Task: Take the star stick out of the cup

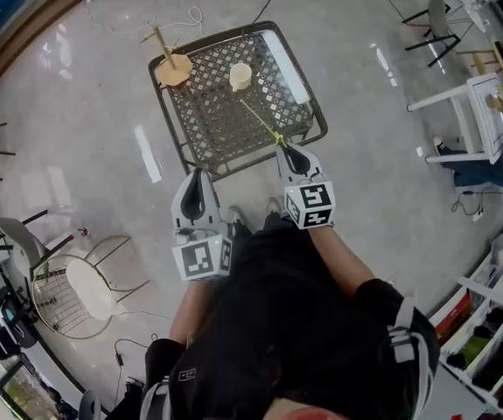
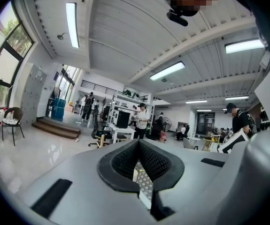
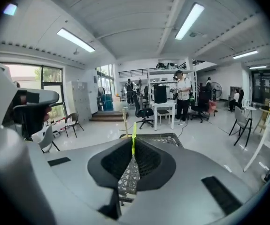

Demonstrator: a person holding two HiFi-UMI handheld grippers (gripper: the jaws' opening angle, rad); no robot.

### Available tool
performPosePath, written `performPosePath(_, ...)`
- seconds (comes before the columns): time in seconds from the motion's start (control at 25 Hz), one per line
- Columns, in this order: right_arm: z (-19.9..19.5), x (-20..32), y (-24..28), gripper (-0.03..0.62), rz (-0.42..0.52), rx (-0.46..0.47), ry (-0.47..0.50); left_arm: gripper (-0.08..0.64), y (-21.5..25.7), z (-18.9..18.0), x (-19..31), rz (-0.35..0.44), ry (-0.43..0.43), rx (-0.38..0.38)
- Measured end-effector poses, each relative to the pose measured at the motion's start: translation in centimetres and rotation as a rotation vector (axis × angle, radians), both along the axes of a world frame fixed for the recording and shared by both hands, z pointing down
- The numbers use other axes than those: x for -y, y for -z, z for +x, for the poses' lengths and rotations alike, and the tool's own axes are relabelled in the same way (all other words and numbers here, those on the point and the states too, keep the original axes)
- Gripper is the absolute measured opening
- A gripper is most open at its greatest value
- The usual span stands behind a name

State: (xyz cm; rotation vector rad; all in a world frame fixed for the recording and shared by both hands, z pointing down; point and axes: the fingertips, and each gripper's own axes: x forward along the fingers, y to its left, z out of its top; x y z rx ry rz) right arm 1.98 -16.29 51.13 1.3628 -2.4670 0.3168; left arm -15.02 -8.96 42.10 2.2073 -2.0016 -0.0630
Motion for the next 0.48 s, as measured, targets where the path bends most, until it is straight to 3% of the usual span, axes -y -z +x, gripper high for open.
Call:
performPosePath(0.16, 1.2, -1.9, 1.1, 0.021, -0.007, 0.049, 0.026, 0.017, 0.2, 1.8, -0.5, -0.002, 0.025, -0.013)
performPosePath(0.48, 4.0, -3.8, 2.8, 0.021, -0.019, 0.121, 0.045, 0.017, 0.3, 5.0, -0.9, -0.011, 0.036, 0.033)
